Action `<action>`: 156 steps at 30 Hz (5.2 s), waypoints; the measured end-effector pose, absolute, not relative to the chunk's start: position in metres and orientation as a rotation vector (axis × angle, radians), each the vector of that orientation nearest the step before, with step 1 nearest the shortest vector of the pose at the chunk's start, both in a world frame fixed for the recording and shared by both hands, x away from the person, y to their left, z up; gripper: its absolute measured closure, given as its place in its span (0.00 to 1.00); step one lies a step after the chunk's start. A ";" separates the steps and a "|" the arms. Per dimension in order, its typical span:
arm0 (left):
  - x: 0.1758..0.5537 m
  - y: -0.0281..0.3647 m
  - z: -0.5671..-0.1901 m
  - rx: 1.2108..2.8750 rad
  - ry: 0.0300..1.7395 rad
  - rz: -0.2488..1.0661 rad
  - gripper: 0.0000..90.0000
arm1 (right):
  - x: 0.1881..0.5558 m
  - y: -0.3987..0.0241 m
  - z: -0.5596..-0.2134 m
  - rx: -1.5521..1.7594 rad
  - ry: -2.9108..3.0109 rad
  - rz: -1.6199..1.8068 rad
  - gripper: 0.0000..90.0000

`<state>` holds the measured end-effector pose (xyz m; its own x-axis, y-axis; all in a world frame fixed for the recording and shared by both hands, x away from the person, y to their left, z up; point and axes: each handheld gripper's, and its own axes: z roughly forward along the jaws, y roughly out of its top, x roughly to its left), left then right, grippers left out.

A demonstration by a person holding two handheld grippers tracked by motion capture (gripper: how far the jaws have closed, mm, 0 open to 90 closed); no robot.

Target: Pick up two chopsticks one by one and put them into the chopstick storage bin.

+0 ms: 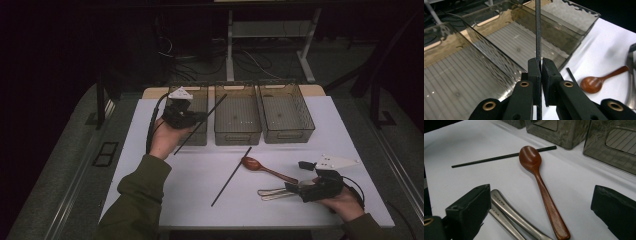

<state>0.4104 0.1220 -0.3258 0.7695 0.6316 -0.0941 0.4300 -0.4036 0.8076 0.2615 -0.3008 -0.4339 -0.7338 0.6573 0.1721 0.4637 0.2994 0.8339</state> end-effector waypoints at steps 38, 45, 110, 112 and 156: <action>0.485 0.138 -0.289 2.062 0.902 0.408 0.95 | 0.262 -0.302 -0.434 1.034 2.363 1.419 0.03; 0.496 0.142 -0.306 2.120 0.939 0.423 0.95 | 0.261 -0.303 -0.434 1.037 2.363 1.420 0.03; 0.391 0.137 -0.324 2.057 0.842 0.360 0.37 | 0.261 -0.303 -0.434 1.044 2.359 1.408 0.03; 0.383 0.133 -0.324 2.057 0.825 0.359 0.36 | 0.260 -0.303 -0.434 1.040 2.359 1.409 0.03; 0.317 0.041 -0.438 2.179 0.783 0.161 0.82 | 0.259 -0.302 -0.435 1.035 2.359 1.408 0.03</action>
<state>0.3165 0.0405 -0.4384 0.8005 0.5834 -0.1376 0.4822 -0.4904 0.7260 0.2593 -0.3018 -0.4351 -0.7329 0.6588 0.1699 0.4623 0.2989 0.8348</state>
